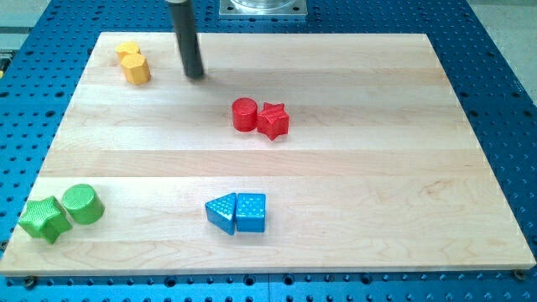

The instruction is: Separate the hexagon from the yellow heart

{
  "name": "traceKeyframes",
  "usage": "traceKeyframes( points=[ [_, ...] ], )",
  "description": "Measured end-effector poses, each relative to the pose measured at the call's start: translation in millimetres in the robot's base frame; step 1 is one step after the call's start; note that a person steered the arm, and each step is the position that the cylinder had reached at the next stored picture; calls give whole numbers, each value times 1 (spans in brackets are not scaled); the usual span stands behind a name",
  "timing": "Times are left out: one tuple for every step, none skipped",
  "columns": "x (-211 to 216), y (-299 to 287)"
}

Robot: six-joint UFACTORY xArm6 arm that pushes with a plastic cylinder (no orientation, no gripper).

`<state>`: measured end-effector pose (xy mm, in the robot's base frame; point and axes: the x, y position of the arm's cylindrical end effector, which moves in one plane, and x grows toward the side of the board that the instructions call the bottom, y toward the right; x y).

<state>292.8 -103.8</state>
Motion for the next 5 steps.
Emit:
traceKeyframes(
  points=[
    [-34,-1],
    [-63,-53],
    [-78,-75],
    [-37,-59],
    [-22,-76]
  ],
)
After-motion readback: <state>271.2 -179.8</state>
